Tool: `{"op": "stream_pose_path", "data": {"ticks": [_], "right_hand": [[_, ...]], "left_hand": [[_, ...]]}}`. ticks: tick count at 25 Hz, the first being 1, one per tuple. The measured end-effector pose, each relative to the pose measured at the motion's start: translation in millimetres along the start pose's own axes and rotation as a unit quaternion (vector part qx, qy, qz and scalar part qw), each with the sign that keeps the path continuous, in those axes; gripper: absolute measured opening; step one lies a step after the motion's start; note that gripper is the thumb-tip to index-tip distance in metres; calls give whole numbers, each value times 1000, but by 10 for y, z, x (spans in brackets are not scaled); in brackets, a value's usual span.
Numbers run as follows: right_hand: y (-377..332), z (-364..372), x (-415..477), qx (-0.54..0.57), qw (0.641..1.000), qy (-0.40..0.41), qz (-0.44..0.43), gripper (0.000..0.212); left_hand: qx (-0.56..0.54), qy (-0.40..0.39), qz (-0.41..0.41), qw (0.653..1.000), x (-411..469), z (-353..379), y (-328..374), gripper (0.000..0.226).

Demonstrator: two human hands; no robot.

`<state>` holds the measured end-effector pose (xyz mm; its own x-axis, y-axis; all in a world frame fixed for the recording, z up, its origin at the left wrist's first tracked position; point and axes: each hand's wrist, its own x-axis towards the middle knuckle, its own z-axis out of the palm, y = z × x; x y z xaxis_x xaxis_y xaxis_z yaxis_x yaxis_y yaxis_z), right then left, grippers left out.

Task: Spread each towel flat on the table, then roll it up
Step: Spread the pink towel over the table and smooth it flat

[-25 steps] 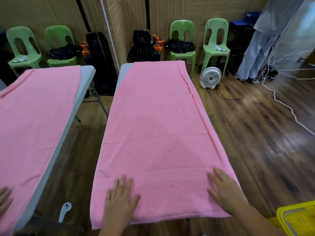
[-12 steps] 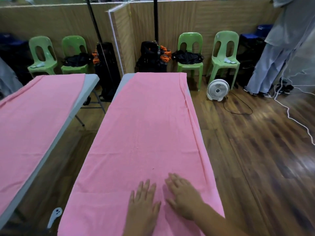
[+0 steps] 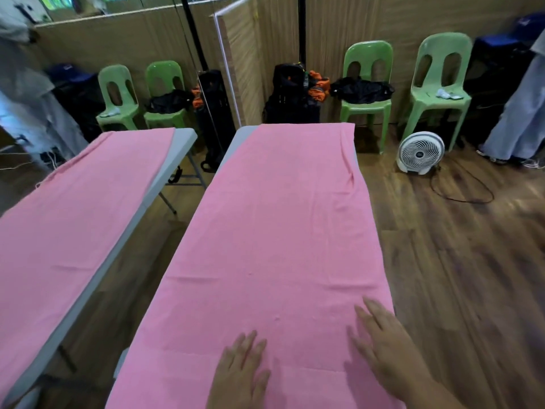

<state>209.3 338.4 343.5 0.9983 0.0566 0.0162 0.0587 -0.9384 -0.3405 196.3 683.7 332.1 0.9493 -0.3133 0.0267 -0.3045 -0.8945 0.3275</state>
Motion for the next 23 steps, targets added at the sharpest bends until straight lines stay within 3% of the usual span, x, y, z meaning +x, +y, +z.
{"op": "stream_pose_path", "data": {"ticks": [4, 8, 11, 15, 20, 23], "right_hand": [[-744, 442, 666, -2, 998, 11, -57, 62], [-339, 524, 675, -42, 999, -20, 25, 69], [-19, 236, 508, -48, 993, 1, 111, 75], [-204, 122, 1171, -31, 991, 36, 128, 70], [-634, 357, 2300, -84, 995, -33, 42, 68], [-267, 298, 2241, -95, 992, -10, 81, 71]], "left_hand": [[50, 41, -69, 996, 725, -325, -1022, 62], [64, -38, -55, 996, 948, -461, -1847, 70], [0, 8, -42, 999, 809, -538, -1933, 67], [-49, 75, -45, 995, 1520, -766, -1830, 56], [66, -28, 5, 997, 2607, -623, -1882, 69], [102, -27, -25, 994, 2573, -595, -2130, 67]]}}
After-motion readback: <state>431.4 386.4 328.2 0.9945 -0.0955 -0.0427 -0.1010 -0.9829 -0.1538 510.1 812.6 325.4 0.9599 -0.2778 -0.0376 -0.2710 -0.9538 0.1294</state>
